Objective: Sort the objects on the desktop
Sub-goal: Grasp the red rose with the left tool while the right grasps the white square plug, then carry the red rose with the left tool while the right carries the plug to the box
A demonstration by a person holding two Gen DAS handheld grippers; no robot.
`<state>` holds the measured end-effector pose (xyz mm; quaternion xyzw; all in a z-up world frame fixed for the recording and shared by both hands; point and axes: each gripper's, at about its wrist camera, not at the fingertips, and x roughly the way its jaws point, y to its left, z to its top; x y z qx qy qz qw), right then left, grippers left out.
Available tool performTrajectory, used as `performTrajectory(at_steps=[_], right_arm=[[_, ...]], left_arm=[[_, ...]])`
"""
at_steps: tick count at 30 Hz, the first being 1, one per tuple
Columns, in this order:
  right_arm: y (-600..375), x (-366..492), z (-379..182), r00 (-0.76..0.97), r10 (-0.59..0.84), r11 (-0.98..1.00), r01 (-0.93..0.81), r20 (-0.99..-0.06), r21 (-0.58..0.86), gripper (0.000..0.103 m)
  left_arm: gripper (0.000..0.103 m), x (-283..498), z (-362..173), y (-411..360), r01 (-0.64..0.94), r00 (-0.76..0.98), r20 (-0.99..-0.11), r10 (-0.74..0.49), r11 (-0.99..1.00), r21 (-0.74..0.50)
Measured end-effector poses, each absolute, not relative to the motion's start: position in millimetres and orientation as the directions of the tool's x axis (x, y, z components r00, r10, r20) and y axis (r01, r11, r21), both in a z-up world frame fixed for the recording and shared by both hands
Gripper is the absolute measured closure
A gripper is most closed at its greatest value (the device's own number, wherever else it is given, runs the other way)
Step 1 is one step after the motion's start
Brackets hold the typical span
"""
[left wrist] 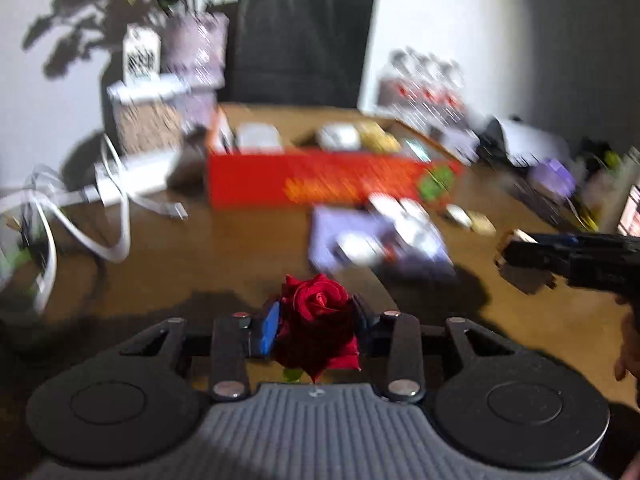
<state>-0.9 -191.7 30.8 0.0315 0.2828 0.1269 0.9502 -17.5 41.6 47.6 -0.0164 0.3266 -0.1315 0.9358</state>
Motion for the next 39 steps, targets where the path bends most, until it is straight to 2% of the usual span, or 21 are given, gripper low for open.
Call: performTrajectory(at_steps=[5,13,17,19,20,22,23,25,26,27,28,29,30,34,39], right_arm=[[-192,-26,17,0.789,0.249,0.969,-0.206,-0.562,0.14,0.057],[-181,-55,5,0.772,0.239,0.968,-0.239,-0.589,0.08,0.058],[-176,-64,5,0.775,0.214,0.971,-0.233,-0.595,0.045,0.057],[-171,-69,5,0.769,0.213,0.969,-0.245,-0.602,0.03,0.055],[-169,-71,5,0.764,0.219,0.966,-0.256,-0.607,0.026,0.053],[-171,-73,6,0.755,0.244,0.962,-0.267,-0.608,0.055,0.038],[-173,-72,5,0.753,0.248,0.962,-0.264,-0.609,0.065,0.036],[-175,-67,2,0.751,0.231,0.968,-0.243,-0.619,0.066,0.037],[-175,-64,0,0.744,0.222,0.97,-0.235,-0.631,0.064,0.039],[-175,-62,-2,0.737,0.223,0.97,-0.235,-0.638,0.068,0.051],[-176,-61,-3,0.737,0.227,0.969,-0.239,-0.637,0.069,0.065],[-175,-61,-3,0.742,0.226,0.968,-0.243,-0.631,0.061,0.065],[-176,-60,-3,0.742,0.228,0.969,-0.238,-0.63,0.07,0.065],[-174,-61,10,0.819,0.19,0.979,-0.202,-0.541,0.039,0.065],[-193,-10,62,0.858,0.207,0.978,-0.187,-0.47,0.09,0.065]], left_arm=[[0.065,-49,32,19,0.303,0.689,-0.659,-0.302,0.946,-0.116],[0.057,-80,26,-4,0.381,0.686,-0.661,-0.305,0.924,-0.031],[0.038,-86,20,-5,0.382,0.678,-0.669,-0.305,0.924,-0.034],[0.036,-89,19,-5,0.399,0.668,-0.672,-0.319,0.916,-0.039],[0.033,-91,19,-6,0.408,0.667,-0.67,-0.325,0.912,-0.036],[0.027,-95,21,-7,0.419,0.678,-0.657,-0.329,0.908,-0.022],[0.025,-96,22,-7,0.421,0.685,-0.649,-0.332,0.907,-0.02],[0.025,-96,22,-8,0.418,0.694,-0.639,-0.332,0.908,-0.018],[0.029,-94,21,-8,0.419,0.69,-0.643,-0.332,0.908,-0.019],[0.036,-91,20,-9,0.417,0.684,-0.652,-0.328,0.909,-0.02],[0.052,-88,18,-9,0.408,0.679,-0.662,-0.318,0.913,-0.021],[0.059,-87,18,-8,0.399,0.68,-0.662,-0.316,0.917,-0.027],[0.061,-86,19,-6,0.395,0.687,-0.653,-0.32,0.918,-0.034],[0.063,-81,29,9,0.381,0.701,-0.597,-0.39,0.913,-0.149],[0.063,-37,72,22,0.347,0.752,-0.544,-0.372,0.925,-0.153]])
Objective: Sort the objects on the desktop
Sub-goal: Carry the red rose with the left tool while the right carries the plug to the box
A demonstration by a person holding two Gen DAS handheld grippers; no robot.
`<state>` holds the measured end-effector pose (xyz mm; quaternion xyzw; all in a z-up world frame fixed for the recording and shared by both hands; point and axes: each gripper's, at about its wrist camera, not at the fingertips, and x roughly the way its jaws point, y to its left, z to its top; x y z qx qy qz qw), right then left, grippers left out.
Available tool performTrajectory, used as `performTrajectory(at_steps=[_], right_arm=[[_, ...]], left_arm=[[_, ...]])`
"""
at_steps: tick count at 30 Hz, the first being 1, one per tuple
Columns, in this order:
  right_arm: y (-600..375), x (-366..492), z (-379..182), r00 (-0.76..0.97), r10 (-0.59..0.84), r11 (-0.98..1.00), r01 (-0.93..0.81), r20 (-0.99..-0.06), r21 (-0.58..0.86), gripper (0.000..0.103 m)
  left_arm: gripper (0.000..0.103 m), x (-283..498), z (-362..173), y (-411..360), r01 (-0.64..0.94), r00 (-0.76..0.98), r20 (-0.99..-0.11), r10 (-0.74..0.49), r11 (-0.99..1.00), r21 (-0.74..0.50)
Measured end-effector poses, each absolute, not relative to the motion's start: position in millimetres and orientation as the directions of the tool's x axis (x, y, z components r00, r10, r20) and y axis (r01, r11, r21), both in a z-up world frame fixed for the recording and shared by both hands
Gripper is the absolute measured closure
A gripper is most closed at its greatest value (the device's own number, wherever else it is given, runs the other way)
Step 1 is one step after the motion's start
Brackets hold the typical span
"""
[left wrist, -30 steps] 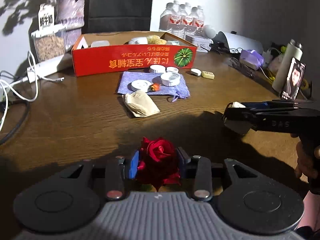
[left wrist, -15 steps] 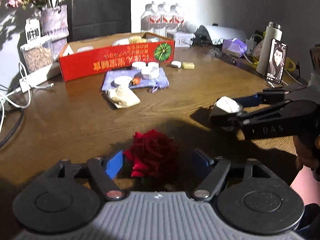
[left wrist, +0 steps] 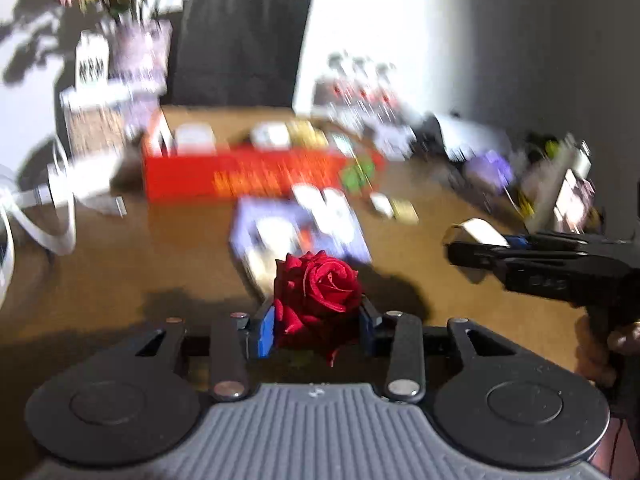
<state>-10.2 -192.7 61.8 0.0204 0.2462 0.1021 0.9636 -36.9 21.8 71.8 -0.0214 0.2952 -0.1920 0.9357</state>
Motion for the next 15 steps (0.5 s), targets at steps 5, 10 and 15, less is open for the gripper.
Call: performTrajectory(at_steps=[5,10,15], right_arm=[[-204,93,119,0.898,0.139,0.99,-0.124,-0.417,0.063,0.065],[-190,229,113,0.774,0.094,0.995,-0.101,-0.627,0.024,0.065],[-167,298,65,0.597,-0.009,0.992,-0.093,-0.802,-0.08,0.065]], left_arm=[[0.062,56,119,39,0.28,0.825,-0.478,-0.302,0.953,-0.119],[0.062,174,128,40,0.22,0.81,-0.534,-0.241,0.97,-0.105],[0.062,260,90,44,0.131,0.704,-0.689,-0.168,0.986,-0.107]])
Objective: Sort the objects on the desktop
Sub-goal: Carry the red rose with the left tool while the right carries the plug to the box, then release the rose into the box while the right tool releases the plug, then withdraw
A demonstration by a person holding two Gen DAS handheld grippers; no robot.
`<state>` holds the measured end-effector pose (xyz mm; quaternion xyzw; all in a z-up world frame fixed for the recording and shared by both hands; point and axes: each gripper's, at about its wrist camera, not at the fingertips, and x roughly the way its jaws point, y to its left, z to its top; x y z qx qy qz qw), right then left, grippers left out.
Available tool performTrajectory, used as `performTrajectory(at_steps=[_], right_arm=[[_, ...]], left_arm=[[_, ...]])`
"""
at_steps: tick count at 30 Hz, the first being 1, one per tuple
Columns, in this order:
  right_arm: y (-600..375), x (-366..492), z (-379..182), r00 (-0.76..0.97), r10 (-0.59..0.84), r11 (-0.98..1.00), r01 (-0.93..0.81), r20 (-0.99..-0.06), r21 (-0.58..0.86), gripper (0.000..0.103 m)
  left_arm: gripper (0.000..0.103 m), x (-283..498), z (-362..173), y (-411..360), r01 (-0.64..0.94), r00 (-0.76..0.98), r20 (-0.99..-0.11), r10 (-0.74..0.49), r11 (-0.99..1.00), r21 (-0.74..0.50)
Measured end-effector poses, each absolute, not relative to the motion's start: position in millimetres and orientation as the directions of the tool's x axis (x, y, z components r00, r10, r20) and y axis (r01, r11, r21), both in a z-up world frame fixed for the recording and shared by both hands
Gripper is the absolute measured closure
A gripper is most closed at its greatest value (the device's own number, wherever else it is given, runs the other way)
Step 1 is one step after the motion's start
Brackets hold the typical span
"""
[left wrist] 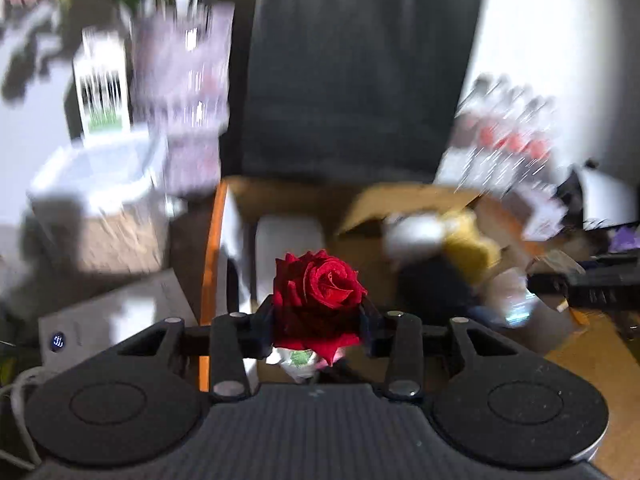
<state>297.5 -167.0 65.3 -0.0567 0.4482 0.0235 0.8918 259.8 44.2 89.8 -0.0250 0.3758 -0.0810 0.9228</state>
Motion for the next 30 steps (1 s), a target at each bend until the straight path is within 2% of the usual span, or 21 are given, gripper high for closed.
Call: performTrajectory(at_steps=[3,5,6,7,8,12,15,20,23,24,26,30], right_arm=[[-151,302,43,0.559,-0.085,0.978,-0.111,-0.825,-0.176,0.065],[-147,301,41,0.567,-0.091,0.974,-0.12,-0.819,-0.191,0.06],[-147,300,43,0.57,-0.077,0.975,-0.127,-0.818,-0.18,0.055],[-149,301,47,0.575,-0.063,0.978,-0.129,-0.816,-0.167,0.053],[-150,298,53,0.591,-0.049,0.981,-0.123,-0.805,-0.15,0.053],[-163,287,84,0.672,-0.028,0.989,-0.089,-0.74,-0.118,0.051],[-170,268,107,0.739,0.011,0.995,-0.078,-0.673,-0.069,0.035],[-180,215,118,0.813,0.09,0.996,-0.082,-0.575,0.041,0.033],[-186,162,108,0.846,0.135,0.991,-0.112,-0.515,0.075,0.023],[-186,145,103,0.848,0.148,0.989,-0.125,-0.508,0.08,0.019],[-187,110,87,0.847,0.162,0.987,-0.136,-0.506,0.088,0.019],[-183,56,47,0.804,0.195,0.981,-0.173,-0.562,0.092,0.019]], left_arm=[[0.058,276,71,43,0.093,0.681,-0.724,-0.109,0.994,-0.063],[0.046,276,65,44,0.075,0.699,-0.71,-0.085,0.996,-0.046],[0.036,275,64,44,0.086,0.706,-0.701,-0.101,0.995,-0.056],[0.032,273,66,42,0.103,0.707,-0.698,-0.117,0.993,-0.062],[0.024,272,68,40,0.11,0.706,-0.698,-0.119,0.992,-0.058],[0.019,258,92,38,0.114,0.746,-0.659,-0.101,0.993,-0.024],[0.013,241,115,43,0.1,0.771,-0.627,-0.111,0.994,-0.053],[0.001,201,135,35,0.07,0.791,-0.606,-0.079,0.997,-0.038],[0.0,153,125,30,0.086,0.796,-0.597,-0.101,0.995,-0.053],[0.0,135,120,28,0.095,0.797,-0.593,-0.111,0.994,-0.058],[0.0,96,108,24,0.123,0.809,-0.572,-0.138,0.99,-0.064],[0.0,29,75,15,0.152,0.83,-0.535,-0.158,0.987,-0.057]])
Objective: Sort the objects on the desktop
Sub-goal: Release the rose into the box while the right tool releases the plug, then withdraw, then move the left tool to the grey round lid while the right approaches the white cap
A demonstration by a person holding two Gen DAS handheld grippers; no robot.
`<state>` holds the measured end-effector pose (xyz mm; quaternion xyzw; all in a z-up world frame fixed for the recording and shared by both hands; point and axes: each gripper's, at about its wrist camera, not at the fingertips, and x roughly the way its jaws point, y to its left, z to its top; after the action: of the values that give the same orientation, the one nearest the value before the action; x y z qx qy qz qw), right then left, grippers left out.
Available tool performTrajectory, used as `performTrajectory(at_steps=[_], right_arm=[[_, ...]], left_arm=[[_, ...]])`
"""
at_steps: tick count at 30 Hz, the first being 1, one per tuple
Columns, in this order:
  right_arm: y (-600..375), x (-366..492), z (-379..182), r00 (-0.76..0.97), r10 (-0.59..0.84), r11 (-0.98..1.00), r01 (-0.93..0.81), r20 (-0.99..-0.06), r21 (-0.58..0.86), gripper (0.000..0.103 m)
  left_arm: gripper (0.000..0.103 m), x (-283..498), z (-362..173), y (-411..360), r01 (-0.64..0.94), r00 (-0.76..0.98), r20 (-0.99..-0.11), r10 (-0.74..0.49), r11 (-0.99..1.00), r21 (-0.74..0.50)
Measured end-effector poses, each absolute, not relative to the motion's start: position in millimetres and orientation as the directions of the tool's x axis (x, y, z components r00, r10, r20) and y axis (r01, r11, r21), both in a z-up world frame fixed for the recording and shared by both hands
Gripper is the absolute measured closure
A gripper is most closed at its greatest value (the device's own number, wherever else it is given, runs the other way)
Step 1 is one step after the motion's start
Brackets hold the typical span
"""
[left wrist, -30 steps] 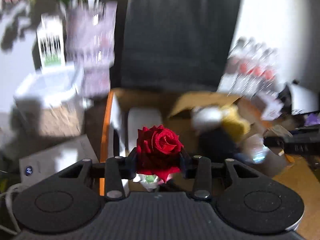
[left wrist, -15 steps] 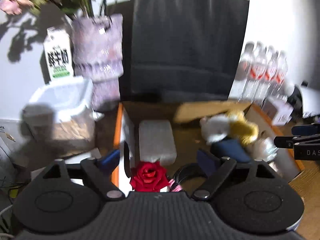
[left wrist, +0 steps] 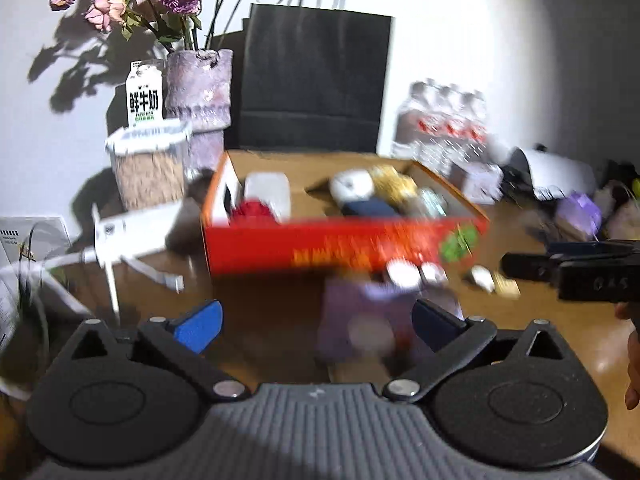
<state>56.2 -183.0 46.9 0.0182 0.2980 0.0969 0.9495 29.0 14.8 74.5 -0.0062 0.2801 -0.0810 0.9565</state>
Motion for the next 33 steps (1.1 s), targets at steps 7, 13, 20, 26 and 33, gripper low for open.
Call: performTrajectory(at_steps=[7,13,20,26,33], right_arm=[[-175,-8,11,0.801,0.222,0.975,-0.201,-0.556,0.099,0.018],[-169,-28,0,0.781,0.288,0.956,-0.266,-0.555,0.122,0.013],[-169,-38,-6,0.785,0.304,0.952,-0.261,-0.539,0.157,0.013],[-168,-35,-7,0.78,0.295,0.955,-0.255,-0.551,0.15,0.012],[-167,-36,-8,0.774,0.301,0.953,-0.266,-0.557,0.146,0.011]], left_arm=[[0.0,-39,32,8,0.148,0.809,-0.566,-0.16,0.987,-0.067],[0.0,-59,22,4,0.16,0.837,-0.535,-0.116,0.987,0.035],[0.0,-55,15,8,0.149,0.812,-0.571,-0.123,0.989,-0.002],[0.0,-54,13,6,0.12,0.806,-0.586,-0.088,0.993,0.016],[0.0,-55,11,-1,0.124,0.803,-0.592,-0.062,0.99,0.064]])
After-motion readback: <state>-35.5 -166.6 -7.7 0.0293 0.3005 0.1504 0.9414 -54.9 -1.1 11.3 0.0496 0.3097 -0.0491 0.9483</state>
